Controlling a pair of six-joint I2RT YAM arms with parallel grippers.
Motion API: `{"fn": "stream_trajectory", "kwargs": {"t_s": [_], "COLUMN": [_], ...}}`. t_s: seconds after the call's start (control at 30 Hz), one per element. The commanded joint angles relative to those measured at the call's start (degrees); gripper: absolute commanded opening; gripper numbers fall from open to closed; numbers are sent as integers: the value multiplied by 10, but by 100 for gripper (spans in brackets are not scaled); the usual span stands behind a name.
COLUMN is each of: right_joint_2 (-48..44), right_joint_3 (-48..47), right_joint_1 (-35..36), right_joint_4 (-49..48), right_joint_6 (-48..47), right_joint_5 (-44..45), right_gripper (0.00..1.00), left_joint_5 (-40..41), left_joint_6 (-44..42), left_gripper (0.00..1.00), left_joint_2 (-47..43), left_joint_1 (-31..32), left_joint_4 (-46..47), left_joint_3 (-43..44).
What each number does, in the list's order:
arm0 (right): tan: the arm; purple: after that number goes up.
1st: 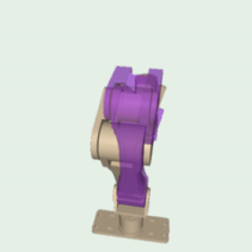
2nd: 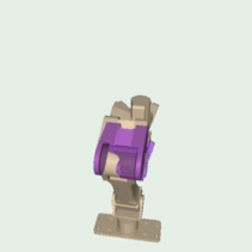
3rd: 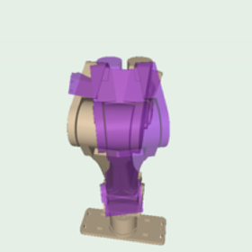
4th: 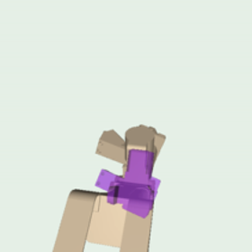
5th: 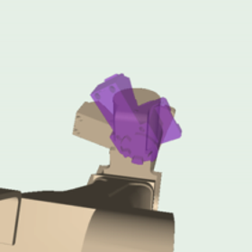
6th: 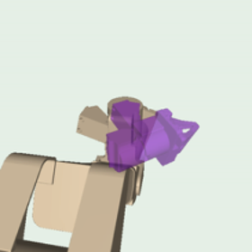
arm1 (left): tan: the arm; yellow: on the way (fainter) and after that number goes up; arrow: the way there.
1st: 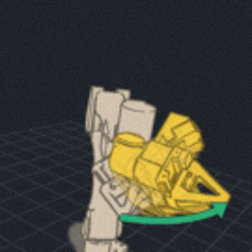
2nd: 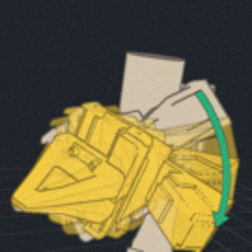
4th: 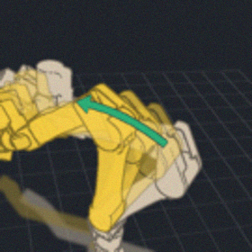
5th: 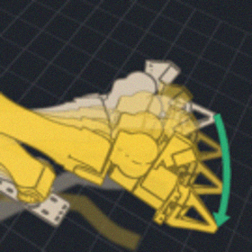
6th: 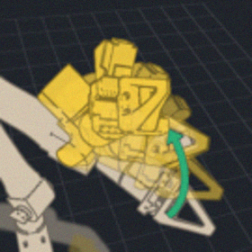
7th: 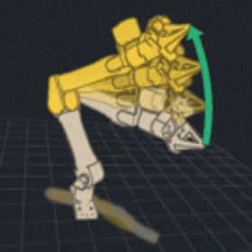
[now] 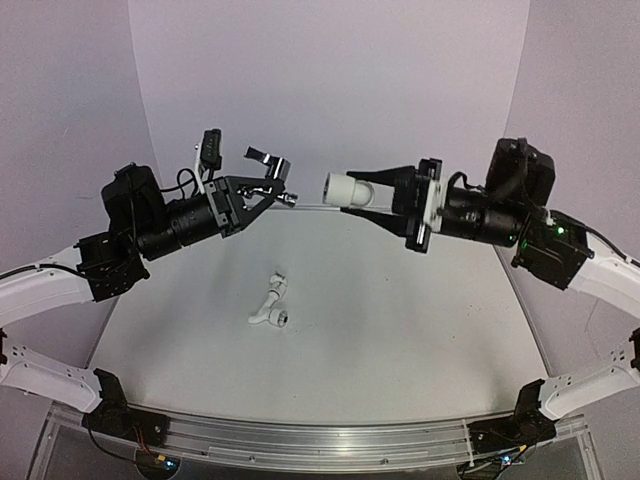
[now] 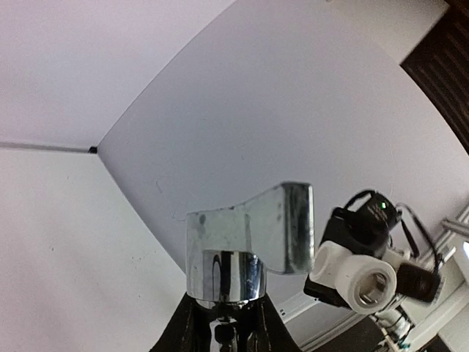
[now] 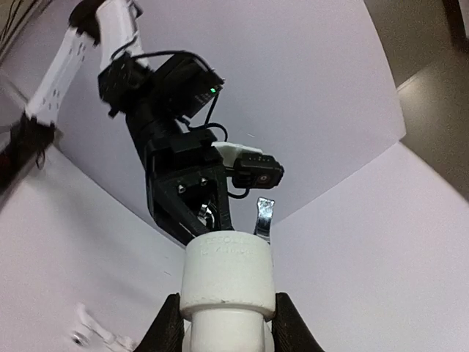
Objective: Install the water faucets
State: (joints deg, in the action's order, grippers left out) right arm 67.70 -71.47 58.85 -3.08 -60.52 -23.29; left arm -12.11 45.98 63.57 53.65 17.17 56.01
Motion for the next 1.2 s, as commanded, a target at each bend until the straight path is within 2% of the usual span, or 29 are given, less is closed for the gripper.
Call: {"fn": "stream_trajectory", "kwargs": {"t_s": [0.0,0.2,0.37,0.53,0.83,1.17], "right_joint_2": [-21,11,51,81,104,118], "right_joint_3": [113,162,186,190,191,207], "right_joint_1": [4,4,4,5,5,5], "right_joint_4": [-139,-251,-375,-448,-485,-508], "right_joint_6": [-457,-620,-672,-702,-747,-781], "right_joint_5": [44,103,131,150,137,140], "right_gripper": [0,0,0,0,0,0], "left_joint_5": [74,64,58,66,34,54], "left_joint_6": [120,206,267,296,325,301], "left_gripper": [0,0,0,0,0,0], "left_joint_2": [-20,-17,5,11,39,10], "left_joint_1": [0,1,3,5,11,24], "left_joint_4": [-18,42,63,86,127,78], "left_joint_3": [7,-26,-36,-48,-42,-28]}}
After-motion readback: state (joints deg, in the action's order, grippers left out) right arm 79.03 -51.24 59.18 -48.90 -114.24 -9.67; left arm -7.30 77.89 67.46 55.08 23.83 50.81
